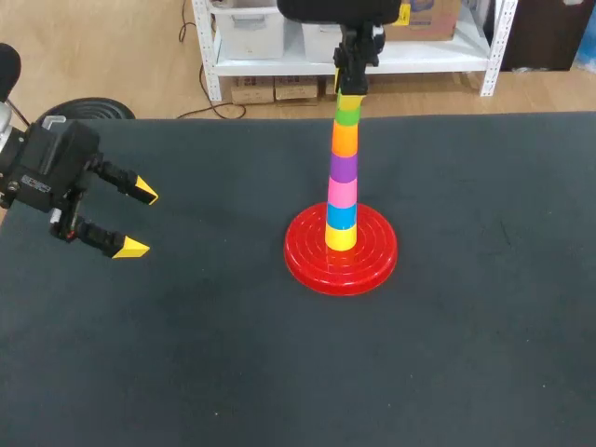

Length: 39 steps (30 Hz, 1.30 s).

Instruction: Pick up and stack the cylinders on the red base in this order: pink,purple,orange,green

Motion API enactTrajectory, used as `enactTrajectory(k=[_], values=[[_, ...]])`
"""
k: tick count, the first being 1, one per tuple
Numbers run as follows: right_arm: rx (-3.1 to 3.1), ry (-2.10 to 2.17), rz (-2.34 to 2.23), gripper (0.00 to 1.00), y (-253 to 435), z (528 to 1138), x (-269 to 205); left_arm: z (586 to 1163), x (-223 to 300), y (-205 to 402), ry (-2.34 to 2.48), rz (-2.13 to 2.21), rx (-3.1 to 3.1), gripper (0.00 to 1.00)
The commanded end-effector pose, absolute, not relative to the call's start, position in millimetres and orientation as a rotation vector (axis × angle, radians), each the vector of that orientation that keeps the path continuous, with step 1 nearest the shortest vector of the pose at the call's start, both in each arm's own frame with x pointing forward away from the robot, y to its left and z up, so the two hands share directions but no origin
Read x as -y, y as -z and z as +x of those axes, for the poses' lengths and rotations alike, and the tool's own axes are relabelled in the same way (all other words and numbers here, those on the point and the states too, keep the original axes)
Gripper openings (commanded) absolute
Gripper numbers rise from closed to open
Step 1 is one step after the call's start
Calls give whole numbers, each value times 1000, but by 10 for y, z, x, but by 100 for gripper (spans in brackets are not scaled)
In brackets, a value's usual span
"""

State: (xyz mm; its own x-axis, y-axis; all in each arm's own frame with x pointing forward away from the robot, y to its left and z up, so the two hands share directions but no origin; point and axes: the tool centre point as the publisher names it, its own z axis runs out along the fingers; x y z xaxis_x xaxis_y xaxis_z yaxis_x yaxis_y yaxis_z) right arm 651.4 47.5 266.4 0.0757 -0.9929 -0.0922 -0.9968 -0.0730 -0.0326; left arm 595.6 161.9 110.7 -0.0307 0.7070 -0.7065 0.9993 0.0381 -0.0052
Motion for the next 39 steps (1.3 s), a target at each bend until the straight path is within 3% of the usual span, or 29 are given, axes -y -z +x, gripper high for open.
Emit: enactTrajectory(k=[1, 39], values=[[-2081, -84, -2241, 0, -2634, 6561, -468, 5957, -1620, -1095, 717, 1721, -1790, 100], [-2097, -114, -2303, 0, -2591, 6703, -535, 5957, -1620, -1095, 717, 1721, -1790, 100]])
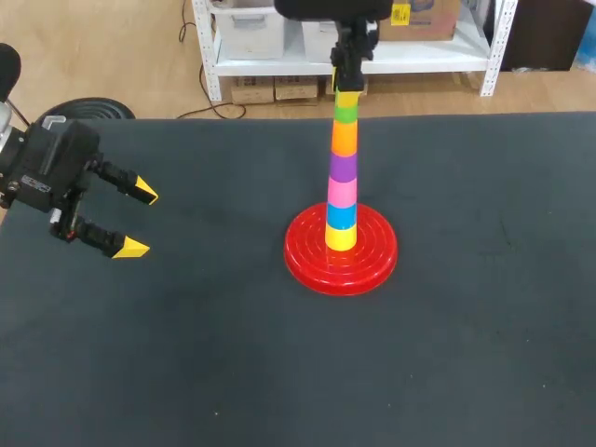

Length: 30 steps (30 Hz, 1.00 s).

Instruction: Pick up and stack the cylinders on the red base in this order: pink,purple,orange,green

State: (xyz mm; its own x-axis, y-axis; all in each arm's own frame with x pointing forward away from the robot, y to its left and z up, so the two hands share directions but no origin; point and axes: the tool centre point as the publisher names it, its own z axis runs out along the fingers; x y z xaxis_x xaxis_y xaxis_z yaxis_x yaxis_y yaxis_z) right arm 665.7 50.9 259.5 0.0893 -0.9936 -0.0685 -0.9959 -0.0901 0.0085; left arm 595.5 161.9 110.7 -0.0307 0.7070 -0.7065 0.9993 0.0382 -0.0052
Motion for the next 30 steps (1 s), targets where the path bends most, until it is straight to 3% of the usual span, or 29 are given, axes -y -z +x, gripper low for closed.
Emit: enactTrajectory(k=[1, 29, 30], values=[[-2100, -118, -2309, 0, -2583, 6702, -537, 5957, -1620, -1095, 717, 1721, -1790, 100], [-2115, -197, -2332, 0, -2451, 6676, -527, 5957, -1620, -1095, 717, 1721, -1790, 100], [-2117, -195, -2326, 41, -2451, 6671, -525, 5957, -1620, -1095, 717, 1721, -1790, 100]])
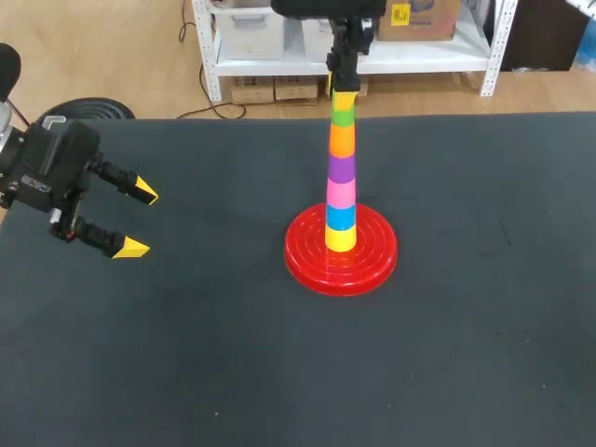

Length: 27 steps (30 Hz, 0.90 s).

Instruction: Pick up and stack the cylinders on the red base in this order: pink,purple,orange,green

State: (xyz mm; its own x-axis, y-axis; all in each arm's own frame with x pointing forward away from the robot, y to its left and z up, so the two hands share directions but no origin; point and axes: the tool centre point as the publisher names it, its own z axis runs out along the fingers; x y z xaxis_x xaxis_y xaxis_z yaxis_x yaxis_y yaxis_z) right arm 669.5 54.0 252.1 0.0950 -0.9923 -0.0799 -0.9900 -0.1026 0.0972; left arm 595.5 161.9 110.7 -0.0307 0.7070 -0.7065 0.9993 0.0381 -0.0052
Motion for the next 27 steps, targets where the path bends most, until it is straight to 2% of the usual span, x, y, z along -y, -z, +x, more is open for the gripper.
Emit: enactTrajectory(k=[1, 13, 27], values=[[2106, 194, 2312, 100, -2451, 6666, -522, 5957, -1620, -1095, 717, 1721, -1790, 100], [2223, 186, 2352, 100, -2521, 6590, -418, 5957, -1620, -1095, 717, 1721, -1790, 100], [2737, 385, 2318, 100, -2447, 6459, 95, 5957, -1620, -1095, 717, 1721, -1790, 100]])
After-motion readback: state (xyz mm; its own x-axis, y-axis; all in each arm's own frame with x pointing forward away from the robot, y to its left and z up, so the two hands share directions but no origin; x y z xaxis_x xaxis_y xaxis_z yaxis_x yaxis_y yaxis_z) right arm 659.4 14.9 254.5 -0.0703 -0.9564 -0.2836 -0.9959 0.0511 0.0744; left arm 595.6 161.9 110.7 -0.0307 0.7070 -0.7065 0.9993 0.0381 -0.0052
